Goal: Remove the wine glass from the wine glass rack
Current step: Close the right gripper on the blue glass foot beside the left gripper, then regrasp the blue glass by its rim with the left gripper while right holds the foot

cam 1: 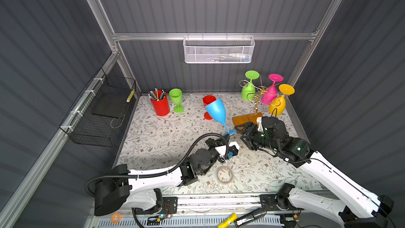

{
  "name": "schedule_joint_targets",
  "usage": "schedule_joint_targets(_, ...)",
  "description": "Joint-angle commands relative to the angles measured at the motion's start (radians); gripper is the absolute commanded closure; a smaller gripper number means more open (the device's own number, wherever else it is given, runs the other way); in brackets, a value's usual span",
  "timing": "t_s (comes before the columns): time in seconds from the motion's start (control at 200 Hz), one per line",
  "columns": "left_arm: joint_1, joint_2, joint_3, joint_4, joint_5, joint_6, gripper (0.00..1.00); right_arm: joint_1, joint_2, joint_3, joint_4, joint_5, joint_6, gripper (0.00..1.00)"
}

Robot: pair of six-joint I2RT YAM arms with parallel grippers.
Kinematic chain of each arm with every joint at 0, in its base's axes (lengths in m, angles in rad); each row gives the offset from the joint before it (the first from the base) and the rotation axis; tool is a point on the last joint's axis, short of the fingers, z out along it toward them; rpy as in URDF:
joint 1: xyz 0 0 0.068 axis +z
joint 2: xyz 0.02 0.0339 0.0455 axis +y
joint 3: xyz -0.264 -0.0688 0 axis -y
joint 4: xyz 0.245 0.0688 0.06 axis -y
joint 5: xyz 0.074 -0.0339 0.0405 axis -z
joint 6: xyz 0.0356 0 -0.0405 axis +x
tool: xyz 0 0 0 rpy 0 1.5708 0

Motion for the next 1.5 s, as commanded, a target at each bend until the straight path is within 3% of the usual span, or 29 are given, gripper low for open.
schedule_joint_targets(0.0,-0.023,0.024,-0.011,0.152,-0.048,0.098,1.0,-0.004,0.012,0.019,-0.009,-0.013,0.024,0.35)
schedule_joint_targets(0.15,-0.047,0.052,0.001,0.172,-0.054,0.122,1.0,-0.01,0.034,0.014,0.006,-0.023,0.028,0.43)
schedule_joint_targets(0.6,-0.073,0.085,0.001,0.229,-0.084,0.159,1.0,-0.021,0.0,-0.04,0.041,0.012,0.066,1.0)
schedule_joint_targets(0.665,-0.074,0.081,0.003,0.244,-0.096,0.139,1.0,-0.021,-0.009,-0.056,0.054,0.019,0.074,1.0)
schedule_joint_targets(0.745,-0.079,0.056,0.008,0.219,-0.105,0.106,0.87,-0.022,-0.019,-0.078,0.074,0.028,0.08,1.0)
schedule_joint_targets(0.886,-0.083,-0.034,0.049,0.011,-0.14,-0.03,0.49,-0.023,-0.035,-0.119,0.123,0.058,0.077,1.0)
schedule_joint_targets(0.956,-0.084,-0.1,0.08,-0.158,-0.15,-0.141,0.4,-0.024,-0.036,-0.139,0.165,0.083,0.063,1.0)
schedule_joint_targets(1.086,-0.083,-0.212,0.154,-0.495,-0.132,-0.362,0.35,-0.031,-0.04,-0.185,0.245,0.125,0.015,1.0)
schedule_joint_targets(1.241,-0.083,-0.282,0.265,-0.782,-0.066,-0.529,0.36,-0.035,-0.044,-0.243,0.354,0.161,-0.095,1.0)
schedule_joint_targets(1.401,-0.076,-0.267,0.419,-1.003,0.02,-0.643,0.37,-0.035,-0.046,-0.285,0.432,0.186,-0.274,1.0)
schedule_joint_targets(1.496,-0.014,-0.212,0.543,-1.137,0.135,-0.719,0.38,-0.035,-0.058,-0.331,0.486,0.207,-0.331,1.0)
